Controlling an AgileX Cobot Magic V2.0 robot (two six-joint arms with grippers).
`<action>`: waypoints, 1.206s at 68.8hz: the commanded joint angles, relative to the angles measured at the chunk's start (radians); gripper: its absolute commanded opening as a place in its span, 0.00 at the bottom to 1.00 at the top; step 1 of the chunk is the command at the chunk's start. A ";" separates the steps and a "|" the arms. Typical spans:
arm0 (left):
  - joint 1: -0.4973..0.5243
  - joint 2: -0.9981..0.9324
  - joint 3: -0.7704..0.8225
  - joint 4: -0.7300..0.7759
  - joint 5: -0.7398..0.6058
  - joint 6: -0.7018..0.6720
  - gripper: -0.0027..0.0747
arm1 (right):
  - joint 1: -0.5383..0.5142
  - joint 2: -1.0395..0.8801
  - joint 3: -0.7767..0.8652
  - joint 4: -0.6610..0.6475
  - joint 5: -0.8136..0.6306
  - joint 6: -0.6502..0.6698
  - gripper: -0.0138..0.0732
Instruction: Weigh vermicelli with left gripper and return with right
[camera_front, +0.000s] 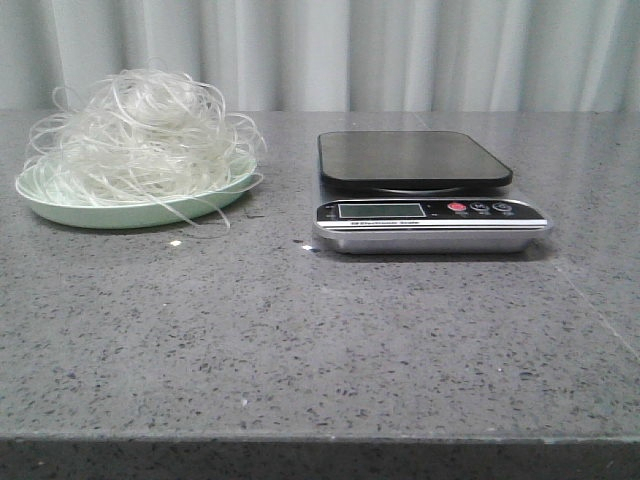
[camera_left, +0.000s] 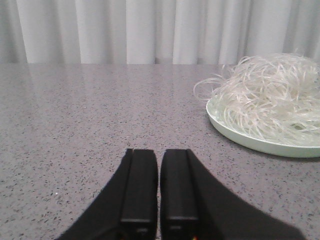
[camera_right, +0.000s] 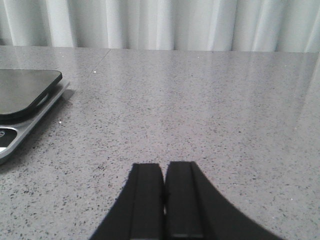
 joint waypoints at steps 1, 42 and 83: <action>0.003 -0.021 0.009 -0.011 -0.084 -0.008 0.22 | -0.001 -0.017 -0.007 -0.008 -0.072 0.000 0.33; 0.003 -0.021 0.009 -0.011 -0.084 -0.008 0.22 | -0.001 -0.017 -0.007 -0.008 -0.072 0.000 0.33; 0.003 -0.021 0.007 -0.031 -0.433 -0.008 0.22 | -0.001 -0.017 -0.007 -0.008 -0.081 0.000 0.33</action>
